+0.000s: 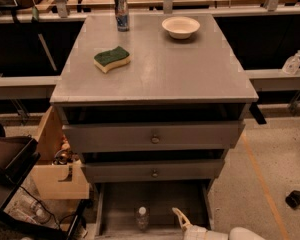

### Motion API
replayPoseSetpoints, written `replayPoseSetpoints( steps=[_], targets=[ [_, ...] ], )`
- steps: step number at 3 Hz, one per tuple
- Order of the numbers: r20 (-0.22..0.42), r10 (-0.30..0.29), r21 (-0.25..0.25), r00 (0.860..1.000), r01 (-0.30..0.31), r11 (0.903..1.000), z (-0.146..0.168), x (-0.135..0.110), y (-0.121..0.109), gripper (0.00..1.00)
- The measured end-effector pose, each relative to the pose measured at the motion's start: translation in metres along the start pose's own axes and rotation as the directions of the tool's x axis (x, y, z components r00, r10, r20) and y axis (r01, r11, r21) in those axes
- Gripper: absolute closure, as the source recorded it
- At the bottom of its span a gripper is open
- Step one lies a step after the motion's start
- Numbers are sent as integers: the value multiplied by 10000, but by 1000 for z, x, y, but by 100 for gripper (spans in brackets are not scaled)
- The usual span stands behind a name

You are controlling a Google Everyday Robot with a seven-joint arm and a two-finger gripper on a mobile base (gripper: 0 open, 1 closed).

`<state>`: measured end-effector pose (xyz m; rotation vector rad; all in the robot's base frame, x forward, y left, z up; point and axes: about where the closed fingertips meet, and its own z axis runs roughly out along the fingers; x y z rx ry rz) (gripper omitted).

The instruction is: Pick water bottle from bottom drawer and place on counter

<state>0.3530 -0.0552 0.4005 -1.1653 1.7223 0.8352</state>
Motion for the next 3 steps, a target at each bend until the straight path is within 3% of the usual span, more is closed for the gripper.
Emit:
replayPoseSetpoints(
  steps=[1,3],
  targets=[
    [128,228,-184,9997,-225,9996,19,16,-21,0],
    [770,-158,-950,9969,231,9952,54,56,-89,0]
  ],
)
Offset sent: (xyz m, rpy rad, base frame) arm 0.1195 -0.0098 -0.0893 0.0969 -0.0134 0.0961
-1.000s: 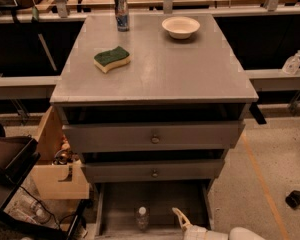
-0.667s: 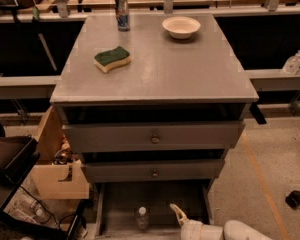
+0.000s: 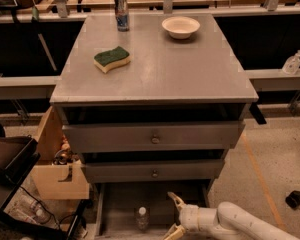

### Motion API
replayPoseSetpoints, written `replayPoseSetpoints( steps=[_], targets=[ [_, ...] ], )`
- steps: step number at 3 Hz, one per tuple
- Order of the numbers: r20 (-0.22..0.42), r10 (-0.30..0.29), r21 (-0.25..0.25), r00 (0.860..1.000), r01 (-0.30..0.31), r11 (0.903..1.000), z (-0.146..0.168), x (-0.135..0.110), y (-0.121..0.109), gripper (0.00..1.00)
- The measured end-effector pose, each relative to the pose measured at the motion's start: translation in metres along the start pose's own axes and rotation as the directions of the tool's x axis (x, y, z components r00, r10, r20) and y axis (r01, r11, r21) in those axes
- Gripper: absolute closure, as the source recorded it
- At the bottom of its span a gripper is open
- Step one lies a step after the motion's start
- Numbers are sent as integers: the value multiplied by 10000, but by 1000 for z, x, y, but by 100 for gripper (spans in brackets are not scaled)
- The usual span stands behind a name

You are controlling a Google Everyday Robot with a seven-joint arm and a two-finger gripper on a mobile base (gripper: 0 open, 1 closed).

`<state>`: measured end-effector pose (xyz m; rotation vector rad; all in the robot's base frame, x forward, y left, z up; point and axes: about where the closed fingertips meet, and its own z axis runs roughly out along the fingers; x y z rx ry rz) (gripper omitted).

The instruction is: Pick water bottle from bottom drawer and place on counter

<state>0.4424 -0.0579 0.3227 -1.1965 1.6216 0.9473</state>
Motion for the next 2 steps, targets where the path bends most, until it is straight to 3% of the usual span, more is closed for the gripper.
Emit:
replayPoseSetpoints(
  steps=[2],
  targets=[
    [593,-434,-380,9973,457,9982,29,23,-29,0]
  ],
)
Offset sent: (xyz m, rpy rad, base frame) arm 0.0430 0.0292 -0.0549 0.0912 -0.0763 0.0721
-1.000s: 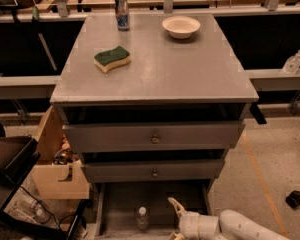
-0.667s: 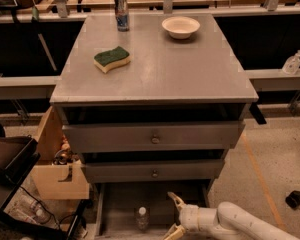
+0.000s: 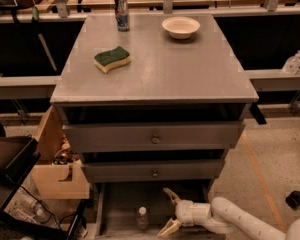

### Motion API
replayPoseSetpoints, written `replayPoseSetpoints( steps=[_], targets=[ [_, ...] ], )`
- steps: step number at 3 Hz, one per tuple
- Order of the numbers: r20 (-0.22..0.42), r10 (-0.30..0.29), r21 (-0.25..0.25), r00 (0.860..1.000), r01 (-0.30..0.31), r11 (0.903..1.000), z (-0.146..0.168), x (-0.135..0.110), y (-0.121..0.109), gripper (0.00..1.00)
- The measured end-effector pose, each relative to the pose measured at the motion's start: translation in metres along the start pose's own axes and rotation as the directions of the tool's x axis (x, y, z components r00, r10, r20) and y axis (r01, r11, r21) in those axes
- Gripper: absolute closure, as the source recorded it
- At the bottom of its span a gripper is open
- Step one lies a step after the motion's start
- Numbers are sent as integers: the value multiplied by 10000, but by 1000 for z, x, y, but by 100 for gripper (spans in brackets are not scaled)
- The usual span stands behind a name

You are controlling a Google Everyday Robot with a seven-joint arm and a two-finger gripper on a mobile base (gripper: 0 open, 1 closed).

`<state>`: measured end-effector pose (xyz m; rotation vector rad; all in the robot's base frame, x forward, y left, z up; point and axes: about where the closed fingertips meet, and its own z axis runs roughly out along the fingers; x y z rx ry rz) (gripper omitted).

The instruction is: Pick water bottle from bottom drawer and place on counter

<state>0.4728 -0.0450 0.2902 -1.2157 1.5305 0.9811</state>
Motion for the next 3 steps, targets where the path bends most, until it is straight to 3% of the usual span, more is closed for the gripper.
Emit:
replayPoseSetpoints(
  steps=[2,3],
  targets=[
    [690,-249,-440,9973,280,9986,50,11,-3,0],
    [728,-259,-624,9970,305,9976,69,14,-4,0]
  ],
)
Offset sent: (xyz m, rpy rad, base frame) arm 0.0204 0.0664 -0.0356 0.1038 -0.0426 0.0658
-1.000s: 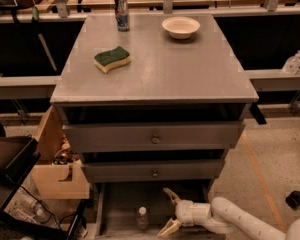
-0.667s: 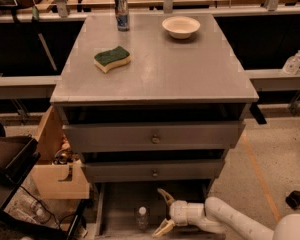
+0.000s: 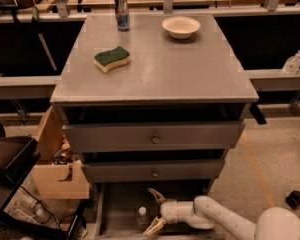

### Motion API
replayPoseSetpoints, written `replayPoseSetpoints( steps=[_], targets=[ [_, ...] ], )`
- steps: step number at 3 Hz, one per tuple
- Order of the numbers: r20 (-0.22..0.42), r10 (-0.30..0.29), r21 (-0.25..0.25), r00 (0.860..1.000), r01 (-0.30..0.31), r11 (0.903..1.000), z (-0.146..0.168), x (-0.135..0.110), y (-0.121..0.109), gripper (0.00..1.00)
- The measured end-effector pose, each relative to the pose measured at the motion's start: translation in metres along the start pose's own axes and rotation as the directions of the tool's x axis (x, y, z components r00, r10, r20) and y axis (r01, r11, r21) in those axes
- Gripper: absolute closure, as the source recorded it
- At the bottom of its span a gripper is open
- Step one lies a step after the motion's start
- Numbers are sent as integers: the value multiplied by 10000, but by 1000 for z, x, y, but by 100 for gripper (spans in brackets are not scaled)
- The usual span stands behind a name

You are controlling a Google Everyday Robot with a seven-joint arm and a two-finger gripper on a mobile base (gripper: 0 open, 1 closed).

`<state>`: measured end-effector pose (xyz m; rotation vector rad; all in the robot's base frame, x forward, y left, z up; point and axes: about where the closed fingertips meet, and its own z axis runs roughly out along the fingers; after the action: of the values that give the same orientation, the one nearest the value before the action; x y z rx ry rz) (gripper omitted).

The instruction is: Pick water bottle from bottom drawer and place on counter

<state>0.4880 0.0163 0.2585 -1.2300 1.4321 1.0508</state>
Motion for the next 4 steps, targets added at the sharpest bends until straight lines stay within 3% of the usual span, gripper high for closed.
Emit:
replayPoseSetpoints(
  steps=[1,2,4],
  targets=[
    [-283,212,-246,9994,-219,9995,15,15,2,0],
    [-393,301,-498,9988,-320,9982,21,21,9,15],
    [-348,317,-550,9989,-336,9979,25,20,11,62]
  ],
)
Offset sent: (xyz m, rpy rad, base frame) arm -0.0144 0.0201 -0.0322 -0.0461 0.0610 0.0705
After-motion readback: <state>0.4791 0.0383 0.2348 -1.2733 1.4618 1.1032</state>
